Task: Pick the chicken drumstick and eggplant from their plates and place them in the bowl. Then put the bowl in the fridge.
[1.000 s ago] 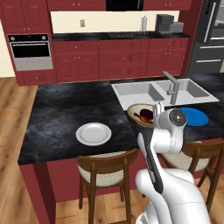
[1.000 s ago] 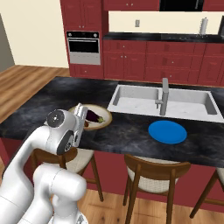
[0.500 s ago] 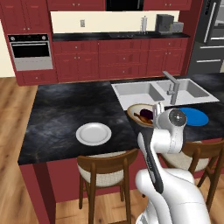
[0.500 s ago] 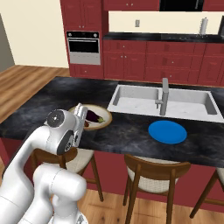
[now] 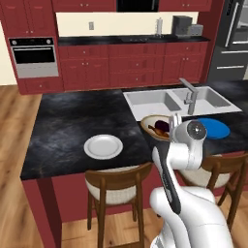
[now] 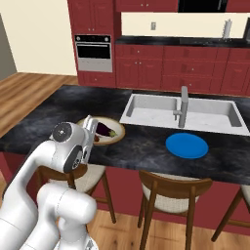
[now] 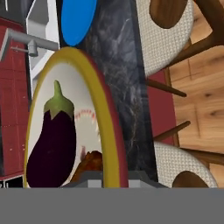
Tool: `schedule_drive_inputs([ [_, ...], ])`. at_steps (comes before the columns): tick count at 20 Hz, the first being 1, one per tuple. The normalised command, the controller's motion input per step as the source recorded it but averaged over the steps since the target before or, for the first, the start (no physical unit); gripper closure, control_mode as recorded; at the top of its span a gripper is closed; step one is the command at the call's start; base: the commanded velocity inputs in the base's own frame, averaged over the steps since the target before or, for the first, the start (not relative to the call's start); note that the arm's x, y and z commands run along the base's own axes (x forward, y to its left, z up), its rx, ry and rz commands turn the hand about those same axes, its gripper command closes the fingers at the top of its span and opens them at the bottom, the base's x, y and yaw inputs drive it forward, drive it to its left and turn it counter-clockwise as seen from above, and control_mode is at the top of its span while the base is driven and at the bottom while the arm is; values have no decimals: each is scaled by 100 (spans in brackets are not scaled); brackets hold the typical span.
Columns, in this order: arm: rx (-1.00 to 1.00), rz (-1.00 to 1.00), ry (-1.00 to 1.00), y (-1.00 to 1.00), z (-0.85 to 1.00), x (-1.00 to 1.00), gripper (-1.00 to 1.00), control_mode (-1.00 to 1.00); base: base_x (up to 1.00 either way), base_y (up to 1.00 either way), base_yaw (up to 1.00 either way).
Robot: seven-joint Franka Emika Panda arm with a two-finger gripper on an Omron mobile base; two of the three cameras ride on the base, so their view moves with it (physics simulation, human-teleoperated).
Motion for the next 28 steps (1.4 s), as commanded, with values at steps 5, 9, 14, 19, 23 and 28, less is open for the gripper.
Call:
schedule_drive_inputs([
  [5, 0, 0, 0, 0, 0, 0, 100, 100, -68, -8, -1],
  [9, 0, 0, 0, 0, 0, 0, 100, 100, -22, -2, -38],
  [14, 0, 0, 0, 0, 0, 0, 100, 100, 3, 0, -83],
  [19, 0, 0, 0, 0, 0, 0, 100, 100, 3, -4, -79],
  [23, 0, 0, 0, 0, 0, 0, 100, 100, 3, -5, -78],
  [28, 0, 0, 0, 0, 0, 0, 100, 100, 16, -16, -61],
])
